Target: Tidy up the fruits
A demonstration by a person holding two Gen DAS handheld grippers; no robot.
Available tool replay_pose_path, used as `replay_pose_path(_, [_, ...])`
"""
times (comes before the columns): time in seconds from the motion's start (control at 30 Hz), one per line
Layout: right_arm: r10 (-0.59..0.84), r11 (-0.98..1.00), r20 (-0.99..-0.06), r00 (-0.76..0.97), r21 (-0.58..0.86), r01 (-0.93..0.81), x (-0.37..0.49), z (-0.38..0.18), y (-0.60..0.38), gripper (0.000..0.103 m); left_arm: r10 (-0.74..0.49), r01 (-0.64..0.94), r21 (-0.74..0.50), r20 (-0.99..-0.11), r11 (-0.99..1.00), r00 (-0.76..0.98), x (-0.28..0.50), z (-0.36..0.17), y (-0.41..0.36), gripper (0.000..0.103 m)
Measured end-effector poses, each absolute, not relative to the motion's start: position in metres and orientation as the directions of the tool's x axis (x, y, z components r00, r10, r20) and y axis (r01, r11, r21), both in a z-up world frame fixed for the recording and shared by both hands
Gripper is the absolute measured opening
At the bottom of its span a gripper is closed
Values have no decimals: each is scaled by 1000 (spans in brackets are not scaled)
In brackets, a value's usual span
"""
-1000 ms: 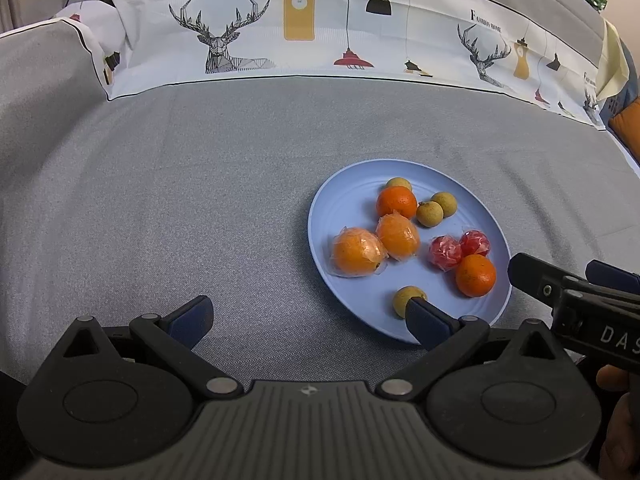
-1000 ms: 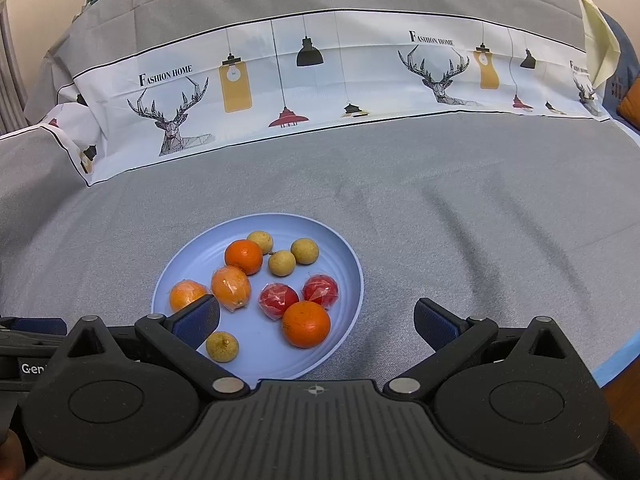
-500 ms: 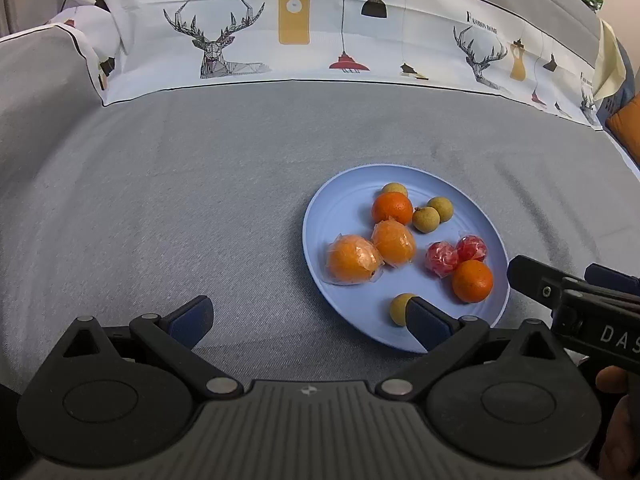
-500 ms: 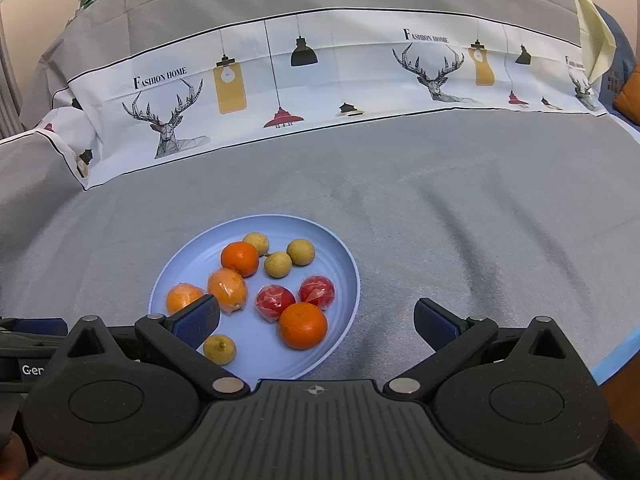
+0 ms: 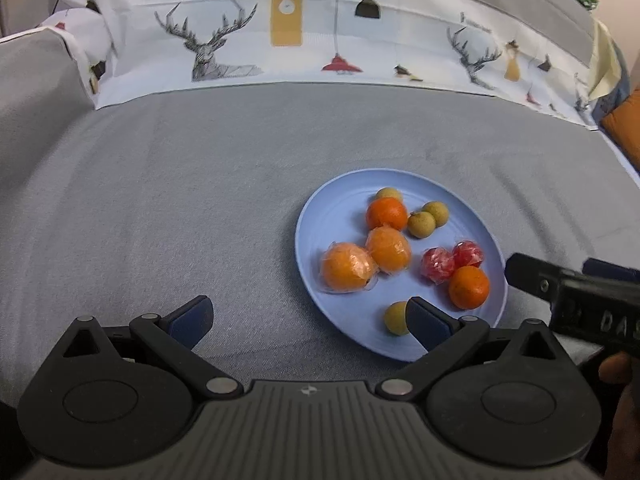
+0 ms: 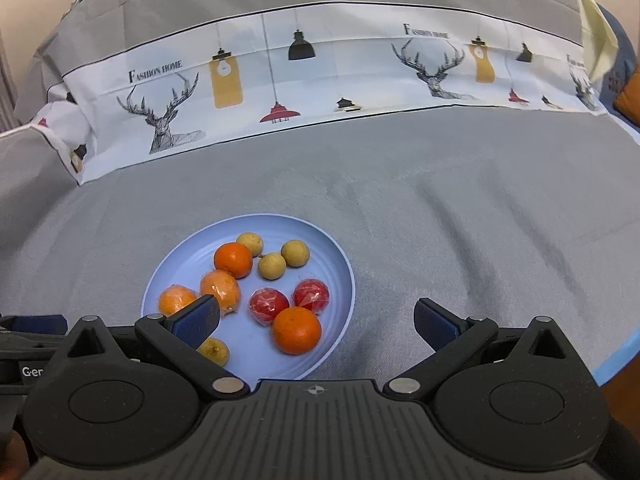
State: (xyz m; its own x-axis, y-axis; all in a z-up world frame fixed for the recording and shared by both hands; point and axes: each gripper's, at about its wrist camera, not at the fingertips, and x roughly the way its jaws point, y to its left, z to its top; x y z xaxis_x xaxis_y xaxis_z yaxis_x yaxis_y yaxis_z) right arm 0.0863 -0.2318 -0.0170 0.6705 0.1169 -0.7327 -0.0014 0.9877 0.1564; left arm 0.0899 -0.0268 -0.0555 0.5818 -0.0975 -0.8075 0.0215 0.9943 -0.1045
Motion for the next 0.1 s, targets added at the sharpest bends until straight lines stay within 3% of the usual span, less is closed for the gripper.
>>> replay_pose_path(0.1, [167,979,-707,687,203,-29,99,-10,-246,102,-93,31,-93,-792,995,604,87,-51,-25,102])
